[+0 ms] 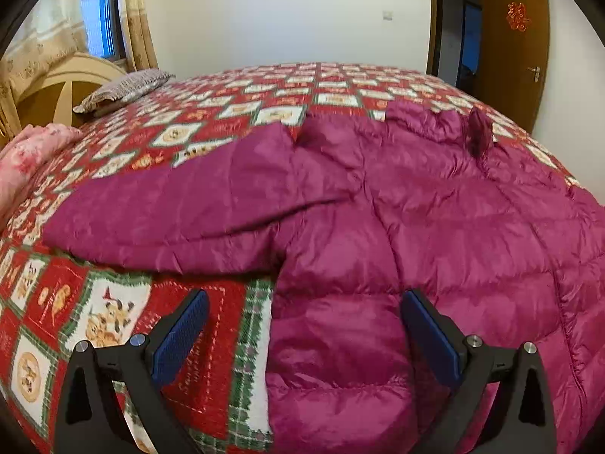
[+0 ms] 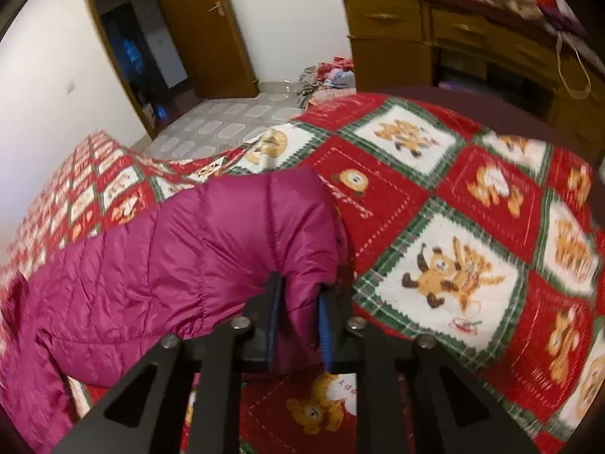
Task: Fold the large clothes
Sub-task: 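Grasp the jacket sleeve nearest the right tool and lift it, then fold the held sleeve across the jacket body with the right tool, release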
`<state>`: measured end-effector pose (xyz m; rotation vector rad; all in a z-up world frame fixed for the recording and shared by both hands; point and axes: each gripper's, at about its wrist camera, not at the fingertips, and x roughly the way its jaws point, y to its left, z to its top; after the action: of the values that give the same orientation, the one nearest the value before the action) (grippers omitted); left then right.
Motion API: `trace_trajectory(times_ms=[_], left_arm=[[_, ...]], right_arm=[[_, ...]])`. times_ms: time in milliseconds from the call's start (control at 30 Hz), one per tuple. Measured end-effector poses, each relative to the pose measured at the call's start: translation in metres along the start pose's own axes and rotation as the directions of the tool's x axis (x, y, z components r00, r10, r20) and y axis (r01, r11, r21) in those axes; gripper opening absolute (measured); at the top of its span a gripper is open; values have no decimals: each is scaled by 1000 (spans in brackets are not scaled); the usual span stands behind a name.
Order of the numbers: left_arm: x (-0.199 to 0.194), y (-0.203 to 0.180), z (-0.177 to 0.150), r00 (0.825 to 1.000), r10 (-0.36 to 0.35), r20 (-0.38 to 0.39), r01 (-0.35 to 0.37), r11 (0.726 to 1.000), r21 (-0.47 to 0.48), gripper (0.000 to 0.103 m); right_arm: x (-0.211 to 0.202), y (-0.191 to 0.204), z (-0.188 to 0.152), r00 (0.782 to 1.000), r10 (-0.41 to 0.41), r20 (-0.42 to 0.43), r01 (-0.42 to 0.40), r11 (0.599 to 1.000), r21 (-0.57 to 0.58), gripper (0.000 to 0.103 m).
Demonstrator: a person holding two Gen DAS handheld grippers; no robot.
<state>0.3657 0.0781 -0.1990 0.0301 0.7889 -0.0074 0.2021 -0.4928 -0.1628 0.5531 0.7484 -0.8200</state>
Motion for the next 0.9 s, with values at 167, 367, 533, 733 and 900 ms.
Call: trace_trajectory(times_ms=[167, 367, 533, 733, 900], left_arm=[[7, 0, -5, 999, -8, -32, 7, 1000, -8, 102], [8, 13, -8, 996, -79, -41, 75, 994, -85, 102], [6, 13, -9, 996, -77, -35, 73, 994, -83, 102], [5, 18, -11, 995, -97, -22, 95, 990, -100, 102], [4, 21, -11, 994, -113, -13, 111, 987, -113, 102]], right_arm=[[-29, 23, 12, 997, 9, 83, -1, 996, -93, 13], [-81, 103, 21, 974, 176, 144, -133, 955, -266, 13], [-112, 189, 3, 934, 341, 109, -269, 870, -414, 13], [-130, 287, -43, 861, 508, -1, -430, 729, -533, 13], [-127, 356, -97, 798, 587, -135, -547, 612, -571, 12]])
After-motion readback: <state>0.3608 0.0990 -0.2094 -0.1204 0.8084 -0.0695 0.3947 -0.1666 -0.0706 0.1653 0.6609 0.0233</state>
